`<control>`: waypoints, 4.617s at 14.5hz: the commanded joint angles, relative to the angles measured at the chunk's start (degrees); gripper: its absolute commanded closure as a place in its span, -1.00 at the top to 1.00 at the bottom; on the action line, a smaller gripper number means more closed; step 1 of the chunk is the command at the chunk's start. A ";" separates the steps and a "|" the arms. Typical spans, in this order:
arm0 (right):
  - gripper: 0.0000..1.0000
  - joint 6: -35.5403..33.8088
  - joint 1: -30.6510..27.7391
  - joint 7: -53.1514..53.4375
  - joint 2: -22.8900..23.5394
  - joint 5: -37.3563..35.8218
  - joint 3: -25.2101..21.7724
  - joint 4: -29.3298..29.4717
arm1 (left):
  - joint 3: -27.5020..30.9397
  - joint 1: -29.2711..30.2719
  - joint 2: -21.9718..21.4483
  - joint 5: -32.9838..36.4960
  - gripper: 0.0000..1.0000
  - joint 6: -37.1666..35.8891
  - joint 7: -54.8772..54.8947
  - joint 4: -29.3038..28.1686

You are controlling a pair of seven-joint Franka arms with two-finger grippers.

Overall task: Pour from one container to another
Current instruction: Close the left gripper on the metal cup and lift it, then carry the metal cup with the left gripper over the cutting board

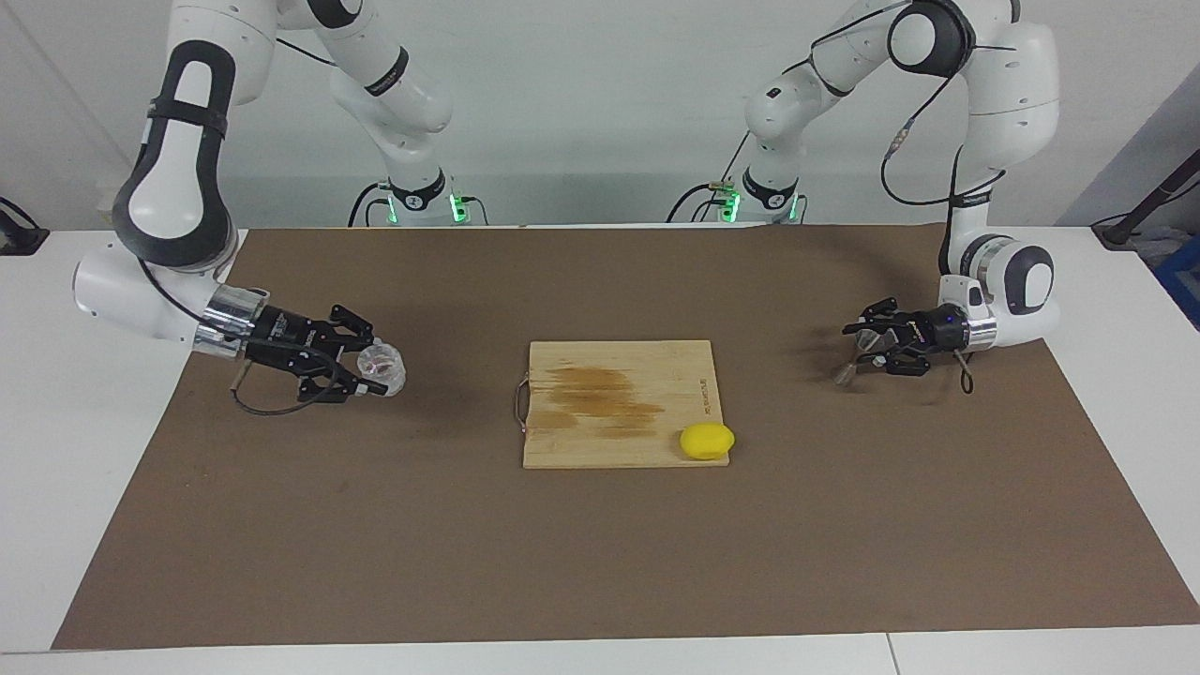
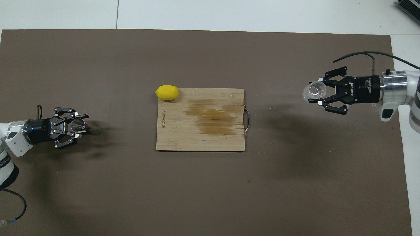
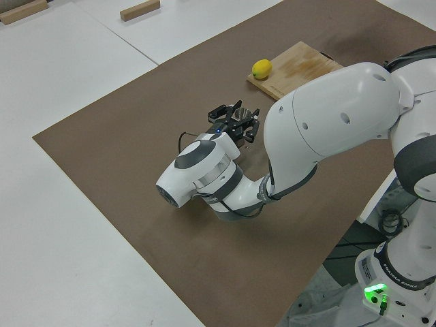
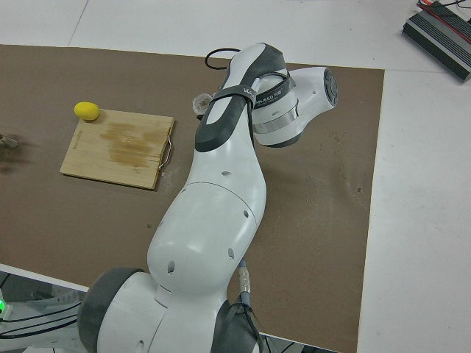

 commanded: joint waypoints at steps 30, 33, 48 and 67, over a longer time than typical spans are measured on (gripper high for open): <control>-1.00 0.28 -0.42 2.51 -2.08 3.61 0.84 -0.71 | 0.10 -22.33 -15.01 -15.36 -0.56 13.42 -7.38 -8.40; -1.00 0.28 -0.42 2.42 -2.08 3.61 0.84 -0.63 | 0.10 -26.73 -15.97 -18.71 -0.55 16.92 -7.38 -8.49; -1.00 -0.25 -0.77 10.67 -1.55 -1.75 1.01 2.10 | 0.10 -51.70 -15.10 -43.14 -0.46 40.57 -6.06 -7.35; -1.00 8.63 5.21 0.49 -4.18 2.82 1.10 -4.31 | 0.36 -61.28 -9.91 -53.96 -0.49 56.58 -0.52 -0.93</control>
